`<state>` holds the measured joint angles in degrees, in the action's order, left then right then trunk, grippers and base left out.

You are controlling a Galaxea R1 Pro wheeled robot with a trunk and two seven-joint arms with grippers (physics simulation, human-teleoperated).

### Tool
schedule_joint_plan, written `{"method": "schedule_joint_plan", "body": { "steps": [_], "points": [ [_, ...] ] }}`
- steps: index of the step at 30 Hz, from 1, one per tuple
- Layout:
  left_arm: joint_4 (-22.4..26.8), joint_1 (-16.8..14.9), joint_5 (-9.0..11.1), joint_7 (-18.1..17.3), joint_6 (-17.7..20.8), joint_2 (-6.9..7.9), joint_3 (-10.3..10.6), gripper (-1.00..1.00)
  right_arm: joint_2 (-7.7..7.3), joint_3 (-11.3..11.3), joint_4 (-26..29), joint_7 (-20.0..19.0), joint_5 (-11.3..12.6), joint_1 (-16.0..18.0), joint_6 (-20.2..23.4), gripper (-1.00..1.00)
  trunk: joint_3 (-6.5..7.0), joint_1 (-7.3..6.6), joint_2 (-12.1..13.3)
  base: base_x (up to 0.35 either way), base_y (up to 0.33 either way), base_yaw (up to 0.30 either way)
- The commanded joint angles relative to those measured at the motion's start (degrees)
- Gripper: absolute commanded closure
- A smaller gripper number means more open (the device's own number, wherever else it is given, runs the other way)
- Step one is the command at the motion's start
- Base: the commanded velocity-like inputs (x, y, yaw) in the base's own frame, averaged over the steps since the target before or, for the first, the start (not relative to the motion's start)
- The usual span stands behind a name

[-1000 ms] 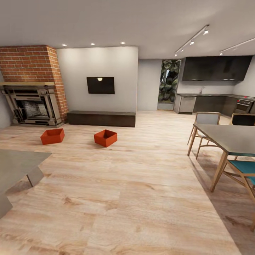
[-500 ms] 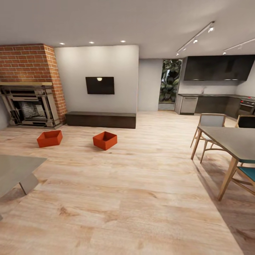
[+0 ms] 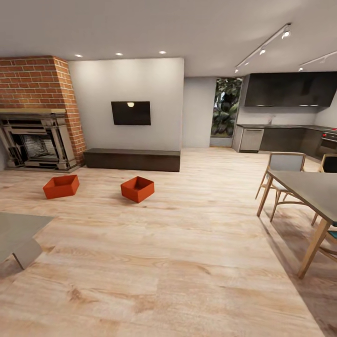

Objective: Move the two storage containers from the living room to the garage. In the garage, place one container on the floor and stack the other container on top of it (either order is fine).

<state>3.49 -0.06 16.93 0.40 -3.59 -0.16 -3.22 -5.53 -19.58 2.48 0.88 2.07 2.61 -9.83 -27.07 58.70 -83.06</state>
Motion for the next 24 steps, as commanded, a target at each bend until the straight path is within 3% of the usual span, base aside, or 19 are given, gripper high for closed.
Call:
{"method": "schedule_joint_plan", "body": {
  "steps": [1, 24],
  "points": [
    [0.0, 0.0, 0.0, 0.0, -0.1, -0.02, -0.3, -1.00, -0.01, -0.4, 0.0, 0.1, 0.2, 0.0, -0.1, -1.00, -0.05, 0.03, 0.0, 0.326, 0.000, 0.000],
    [0.0, 0.0, 0.0, 0.0, -0.1, -0.02, -0.3, -1.00, -0.01, -0.4, 0.0, 0.1, 0.2, 0.0, -0.1, -1.00, -0.05, 0.03, 0.0, 0.326, 0.000, 0.000]
  ]
}}
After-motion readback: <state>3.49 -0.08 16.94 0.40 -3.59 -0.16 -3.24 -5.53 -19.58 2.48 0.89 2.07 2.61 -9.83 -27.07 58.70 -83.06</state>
